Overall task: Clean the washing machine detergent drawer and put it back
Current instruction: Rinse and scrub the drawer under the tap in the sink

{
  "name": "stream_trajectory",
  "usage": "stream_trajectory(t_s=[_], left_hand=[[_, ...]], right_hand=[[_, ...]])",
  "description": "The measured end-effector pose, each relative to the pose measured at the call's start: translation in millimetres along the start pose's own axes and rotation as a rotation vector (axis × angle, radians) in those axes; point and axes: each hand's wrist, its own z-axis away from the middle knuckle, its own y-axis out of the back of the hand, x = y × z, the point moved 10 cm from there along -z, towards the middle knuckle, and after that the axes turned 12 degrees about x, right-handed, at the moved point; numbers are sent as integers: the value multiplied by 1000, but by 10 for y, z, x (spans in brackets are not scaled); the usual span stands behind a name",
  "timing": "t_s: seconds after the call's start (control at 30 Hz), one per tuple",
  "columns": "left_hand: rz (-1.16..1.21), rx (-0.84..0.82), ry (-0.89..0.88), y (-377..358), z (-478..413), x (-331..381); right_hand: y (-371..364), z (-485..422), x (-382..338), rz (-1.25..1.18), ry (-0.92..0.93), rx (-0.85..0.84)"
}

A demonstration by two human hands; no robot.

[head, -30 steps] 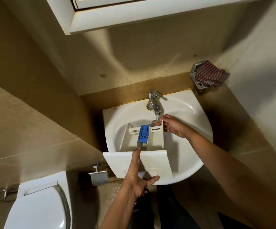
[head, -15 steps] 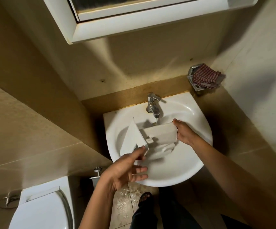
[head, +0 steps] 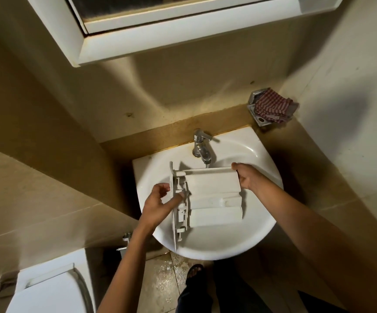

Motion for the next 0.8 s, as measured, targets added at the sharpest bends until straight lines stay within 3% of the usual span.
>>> stream_trajectory(t_s=[0.3, 0.5, 0.67, 0.8], left_hand=[[373, -115, 273, -237, -211, -232], [470, -225, 422, -468, -135, -422], [387, -257, 403, -607, -36, -439], [387, -185, 480, -651, 45, -507]], right_hand=[[-69, -187, 64, 238, -126, 10], [-143, -213, 99, 324, -180, -6], [-207, -390, -69, 347, -14, 31], [-191, -325, -269, 579, 291, 183]])
